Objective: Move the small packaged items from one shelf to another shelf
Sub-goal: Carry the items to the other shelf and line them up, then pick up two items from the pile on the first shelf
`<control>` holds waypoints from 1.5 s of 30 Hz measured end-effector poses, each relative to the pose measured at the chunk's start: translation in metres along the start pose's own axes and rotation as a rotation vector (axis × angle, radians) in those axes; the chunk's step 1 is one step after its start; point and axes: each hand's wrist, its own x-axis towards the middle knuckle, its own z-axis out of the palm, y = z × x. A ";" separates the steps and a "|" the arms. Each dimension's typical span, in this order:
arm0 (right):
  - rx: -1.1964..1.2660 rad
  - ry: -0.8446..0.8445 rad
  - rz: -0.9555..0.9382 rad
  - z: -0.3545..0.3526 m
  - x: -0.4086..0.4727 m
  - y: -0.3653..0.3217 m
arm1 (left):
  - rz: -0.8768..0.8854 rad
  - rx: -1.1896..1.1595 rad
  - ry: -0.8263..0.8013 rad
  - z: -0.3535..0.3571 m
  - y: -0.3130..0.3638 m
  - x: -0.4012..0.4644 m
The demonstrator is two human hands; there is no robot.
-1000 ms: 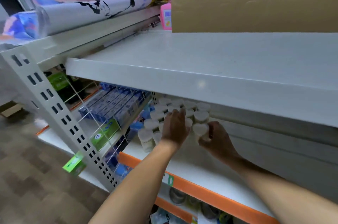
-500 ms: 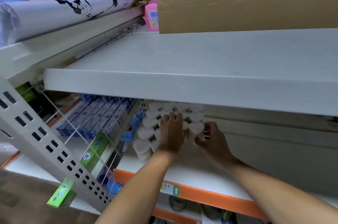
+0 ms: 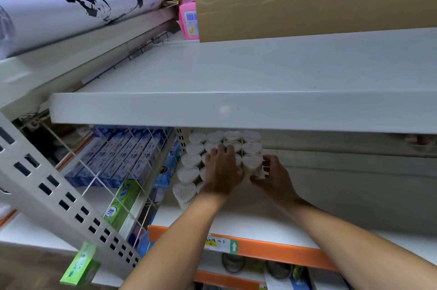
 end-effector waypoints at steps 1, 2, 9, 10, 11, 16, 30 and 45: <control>-0.016 -0.009 0.016 -0.001 -0.001 0.001 | -0.004 0.000 -0.001 -0.002 0.001 0.000; -0.038 -0.016 0.033 -0.002 -0.002 0.001 | -0.004 0.000 0.001 -0.005 0.003 0.000; -0.207 -0.177 0.101 -0.032 -0.009 0.008 | 0.126 0.020 -0.018 -0.024 0.031 0.006; -0.219 -0.199 0.108 -0.038 -0.010 0.010 | 0.146 0.008 -0.031 -0.026 0.037 0.007; -0.237 -0.222 0.115 -0.046 -0.013 0.011 | 0.164 -0.010 -0.047 -0.027 0.043 0.008; -0.402 -0.336 0.138 -0.088 -0.022 0.016 | 0.271 -0.058 -0.120 -0.020 0.076 0.004; -0.632 -0.364 0.354 -0.202 -0.067 0.046 | 0.380 -0.061 -0.512 0.003 0.174 0.003; -0.716 -0.290 0.449 -0.326 -0.134 0.096 | 0.567 0.013 -0.670 0.027 0.340 -0.028</control>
